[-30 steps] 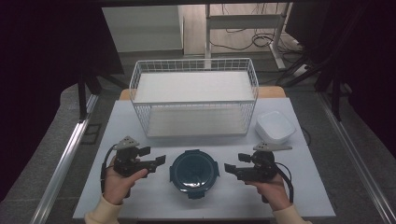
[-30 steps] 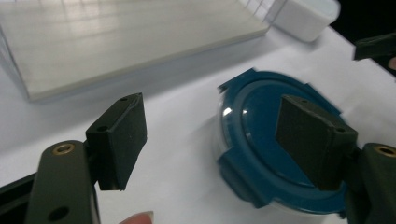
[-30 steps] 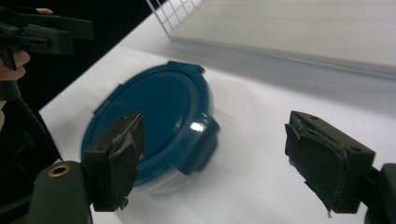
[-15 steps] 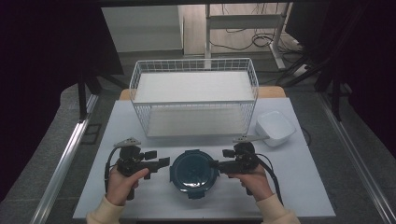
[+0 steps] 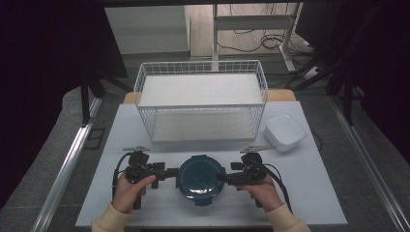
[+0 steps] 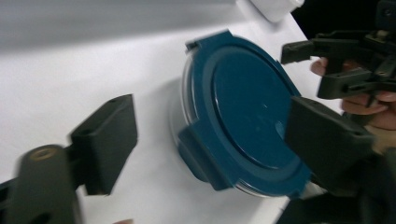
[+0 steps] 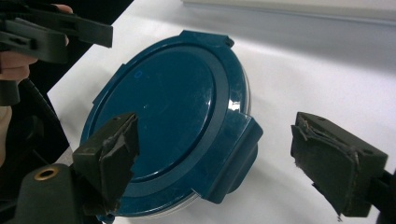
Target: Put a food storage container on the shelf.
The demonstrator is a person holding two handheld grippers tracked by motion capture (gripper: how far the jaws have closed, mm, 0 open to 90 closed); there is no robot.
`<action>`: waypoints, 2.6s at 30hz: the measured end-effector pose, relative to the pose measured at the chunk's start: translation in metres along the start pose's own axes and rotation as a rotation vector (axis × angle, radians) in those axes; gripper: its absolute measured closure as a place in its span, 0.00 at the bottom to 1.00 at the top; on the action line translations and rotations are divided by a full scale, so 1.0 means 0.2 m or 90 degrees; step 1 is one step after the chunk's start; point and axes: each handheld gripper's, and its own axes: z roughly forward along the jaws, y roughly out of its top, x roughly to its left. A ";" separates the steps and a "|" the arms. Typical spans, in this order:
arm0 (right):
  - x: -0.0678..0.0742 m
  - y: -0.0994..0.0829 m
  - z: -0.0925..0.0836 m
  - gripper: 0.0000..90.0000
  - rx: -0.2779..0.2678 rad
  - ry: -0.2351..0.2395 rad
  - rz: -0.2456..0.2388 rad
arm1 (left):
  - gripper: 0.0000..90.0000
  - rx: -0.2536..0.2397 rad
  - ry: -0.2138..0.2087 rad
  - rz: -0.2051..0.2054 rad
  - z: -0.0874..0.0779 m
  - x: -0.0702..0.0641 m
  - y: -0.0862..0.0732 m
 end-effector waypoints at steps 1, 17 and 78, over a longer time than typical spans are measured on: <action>0.00 0.00 0.00 0.16 0.004 0.002 0.002 | 0.17 0.004 -0.009 -0.009 0.01 0.00 0.00; -0.02 -0.04 0.09 0.14 0.034 0.045 0.069 | 0.19 0.005 -0.041 -0.082 0.12 0.04 -0.11; -0.05 -0.08 0.08 0.48 -0.003 0.118 0.220 | 0.48 -0.027 -0.063 -0.132 0.13 -0.01 -0.16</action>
